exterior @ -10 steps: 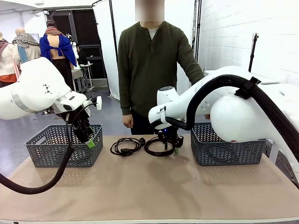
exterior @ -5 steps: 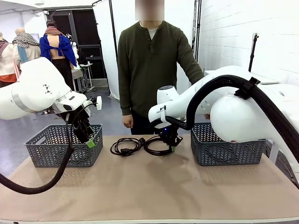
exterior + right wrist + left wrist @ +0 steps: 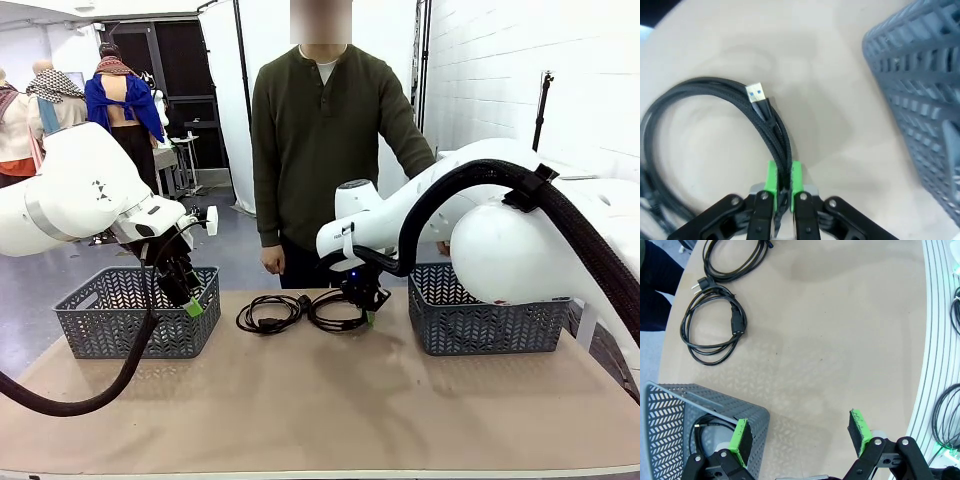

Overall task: Organize the cables according to human instructions.
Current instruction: Pick up a bundle of cables and place it in the basket indicated by the human.

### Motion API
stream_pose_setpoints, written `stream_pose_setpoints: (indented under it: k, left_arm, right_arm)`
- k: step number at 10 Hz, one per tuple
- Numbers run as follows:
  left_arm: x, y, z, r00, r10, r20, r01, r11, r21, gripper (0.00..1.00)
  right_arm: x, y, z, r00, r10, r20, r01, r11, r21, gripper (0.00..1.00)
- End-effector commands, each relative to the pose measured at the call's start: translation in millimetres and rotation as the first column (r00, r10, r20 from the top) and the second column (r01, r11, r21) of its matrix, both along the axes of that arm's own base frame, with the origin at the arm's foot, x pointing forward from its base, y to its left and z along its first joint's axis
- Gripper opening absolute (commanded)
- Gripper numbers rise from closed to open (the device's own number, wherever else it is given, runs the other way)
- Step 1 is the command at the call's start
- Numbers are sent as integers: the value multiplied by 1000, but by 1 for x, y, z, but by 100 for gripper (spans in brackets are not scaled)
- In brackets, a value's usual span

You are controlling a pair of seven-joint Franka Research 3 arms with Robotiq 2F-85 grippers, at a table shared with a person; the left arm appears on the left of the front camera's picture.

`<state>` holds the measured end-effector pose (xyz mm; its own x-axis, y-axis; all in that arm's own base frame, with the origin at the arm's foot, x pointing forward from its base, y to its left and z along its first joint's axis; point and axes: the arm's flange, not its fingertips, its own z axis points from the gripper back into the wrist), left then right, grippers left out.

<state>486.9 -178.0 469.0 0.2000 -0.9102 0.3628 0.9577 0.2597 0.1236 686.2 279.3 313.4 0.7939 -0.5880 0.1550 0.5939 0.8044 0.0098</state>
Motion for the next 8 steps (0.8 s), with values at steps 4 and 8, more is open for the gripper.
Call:
stream_pose_setpoints:
  k: [4, 8]
  left_arm:
    - [0, 0, 1, 1000, 2, 0, -2, 1000, -1, 100]
    - [0, 0, 1, 1000, 2, 0, -2, 1000, -1, 100]
  right_arm:
    - [-10, -7, 63, 1000, 16, -21, -16, 1000, -9, 0]
    - [-32, -24, 133, 893, 441, -83, -437, 897, 62, 0]
